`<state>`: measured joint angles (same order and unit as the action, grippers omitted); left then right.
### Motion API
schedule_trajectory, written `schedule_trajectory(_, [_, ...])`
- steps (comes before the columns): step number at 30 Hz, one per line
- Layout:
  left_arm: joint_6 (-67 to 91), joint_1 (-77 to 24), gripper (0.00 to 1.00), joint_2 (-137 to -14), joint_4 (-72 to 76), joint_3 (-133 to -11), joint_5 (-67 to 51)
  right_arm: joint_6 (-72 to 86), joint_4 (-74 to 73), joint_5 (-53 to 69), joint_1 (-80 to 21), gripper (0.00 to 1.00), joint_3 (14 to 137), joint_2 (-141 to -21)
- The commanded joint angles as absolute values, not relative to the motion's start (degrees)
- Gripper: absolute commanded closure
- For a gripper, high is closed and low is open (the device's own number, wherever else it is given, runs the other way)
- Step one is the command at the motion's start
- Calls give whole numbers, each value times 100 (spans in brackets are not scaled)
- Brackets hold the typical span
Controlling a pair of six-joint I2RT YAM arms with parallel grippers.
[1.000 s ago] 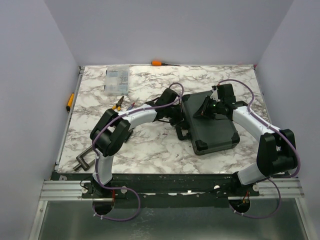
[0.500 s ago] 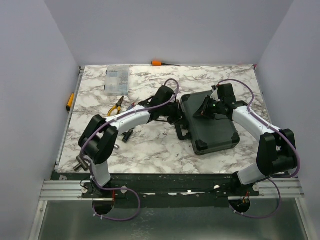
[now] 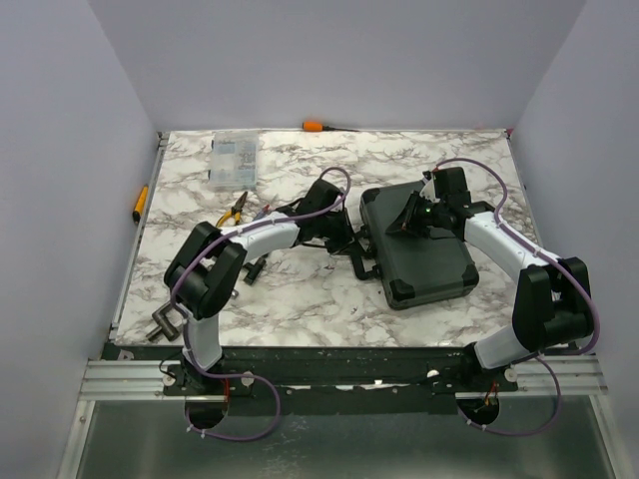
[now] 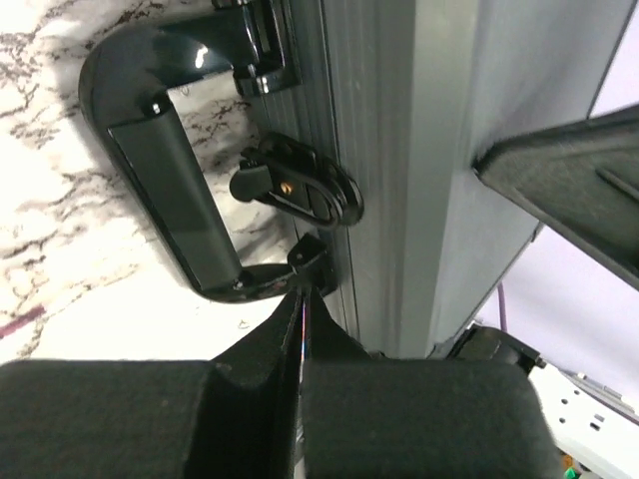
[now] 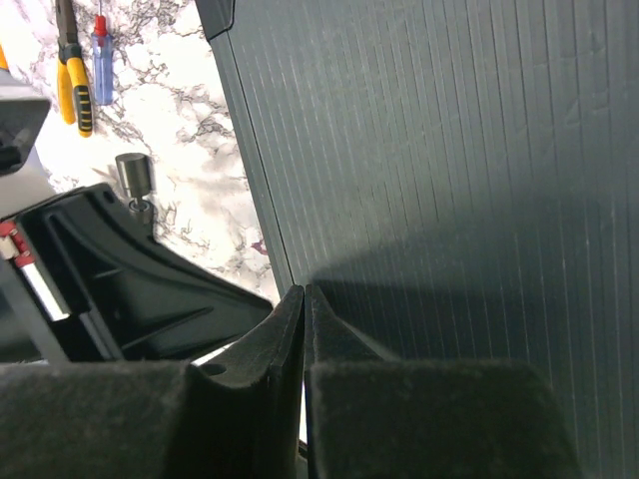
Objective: Pack up texas hold em set
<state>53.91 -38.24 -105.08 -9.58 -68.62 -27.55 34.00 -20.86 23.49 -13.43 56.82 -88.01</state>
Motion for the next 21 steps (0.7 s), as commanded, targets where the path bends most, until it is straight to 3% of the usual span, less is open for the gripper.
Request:
schedule_trajectory(1, [5213,-3849,100,-10897,-987,-7371,-2753,3001,-3322,1530,-1375,92,5143,-9404])
schedule_trajectory(13, [5658,-3981,100,-11367,-1339,-7929,-2353,3015,-3326,1522,-1378,94,5194,-9475])
schedule_trajectory(21, [5753,-4008,100,-10739,-1336,-7477,-1839,2972,-3341,1514,-1380,94,5165,-9492])
